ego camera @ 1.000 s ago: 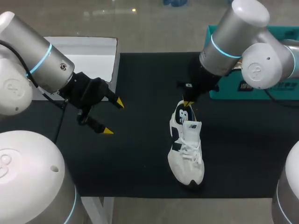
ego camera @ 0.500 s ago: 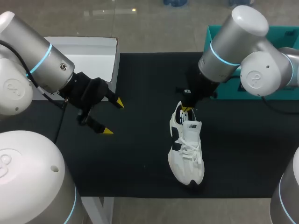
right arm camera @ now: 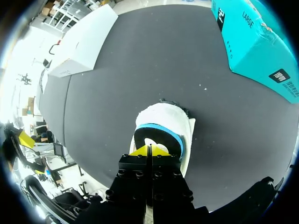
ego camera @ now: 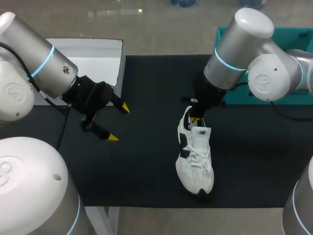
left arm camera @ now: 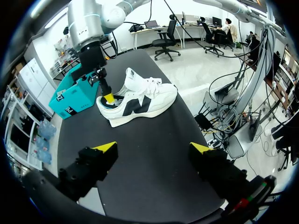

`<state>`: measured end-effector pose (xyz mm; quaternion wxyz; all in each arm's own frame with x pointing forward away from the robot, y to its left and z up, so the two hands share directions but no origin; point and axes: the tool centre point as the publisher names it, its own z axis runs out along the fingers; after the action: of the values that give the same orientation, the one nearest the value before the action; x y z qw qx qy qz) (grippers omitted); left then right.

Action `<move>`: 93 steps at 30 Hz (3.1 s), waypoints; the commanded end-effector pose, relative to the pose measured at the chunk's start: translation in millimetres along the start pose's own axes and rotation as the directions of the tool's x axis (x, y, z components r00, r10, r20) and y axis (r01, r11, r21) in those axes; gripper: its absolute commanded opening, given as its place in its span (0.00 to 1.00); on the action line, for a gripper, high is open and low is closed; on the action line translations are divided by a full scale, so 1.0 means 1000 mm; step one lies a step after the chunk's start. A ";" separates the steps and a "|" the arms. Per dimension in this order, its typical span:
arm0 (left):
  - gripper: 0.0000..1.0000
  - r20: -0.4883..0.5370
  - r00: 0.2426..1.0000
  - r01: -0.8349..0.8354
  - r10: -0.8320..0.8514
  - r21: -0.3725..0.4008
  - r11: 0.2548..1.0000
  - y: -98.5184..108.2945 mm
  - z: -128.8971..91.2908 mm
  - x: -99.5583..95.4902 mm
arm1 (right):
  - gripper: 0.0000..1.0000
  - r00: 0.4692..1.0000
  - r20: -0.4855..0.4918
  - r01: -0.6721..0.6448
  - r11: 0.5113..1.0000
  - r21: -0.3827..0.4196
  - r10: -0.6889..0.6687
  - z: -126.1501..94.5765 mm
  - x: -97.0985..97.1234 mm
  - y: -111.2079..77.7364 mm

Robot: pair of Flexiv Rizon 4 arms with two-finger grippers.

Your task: Take the shoe out of the shoebox, open the shoe tongue, remove and reinsert the insole, then place the shoe into the shoebox

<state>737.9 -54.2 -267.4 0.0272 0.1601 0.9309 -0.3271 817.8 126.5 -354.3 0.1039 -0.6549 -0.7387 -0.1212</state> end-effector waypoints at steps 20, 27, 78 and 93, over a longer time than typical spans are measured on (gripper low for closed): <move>1.00 -0.001 1.000 0.000 0.000 -0.003 1.000 0.000 0.001 0.000 | 0.00 0.999 0.006 -0.049 0.998 -0.036 0.050 -0.010 -0.011 -0.013; 1.00 -0.001 1.000 0.000 0.000 -0.003 1.000 0.000 0.001 0.000 | 0.00 0.999 0.022 -0.031 0.996 -0.078 0.033 -0.021 -0.020 0.005; 1.00 -0.001 1.000 0.000 0.000 -0.003 1.000 0.000 0.001 0.000 | 0.00 1.000 0.005 -0.012 1.000 0.027 0.012 -0.001 -0.008 0.000; 1.00 -0.001 1.000 0.000 0.000 -0.003 1.000 0.000 0.001 0.000 | 0.00 0.997 0.038 -0.078 0.983 0.165 0.073 0.006 0.002 -0.041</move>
<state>737.9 -54.1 -267.4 0.0272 0.1601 0.9309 -0.3271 776.9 119.7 -354.5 0.1492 -0.6737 -0.7221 -0.0492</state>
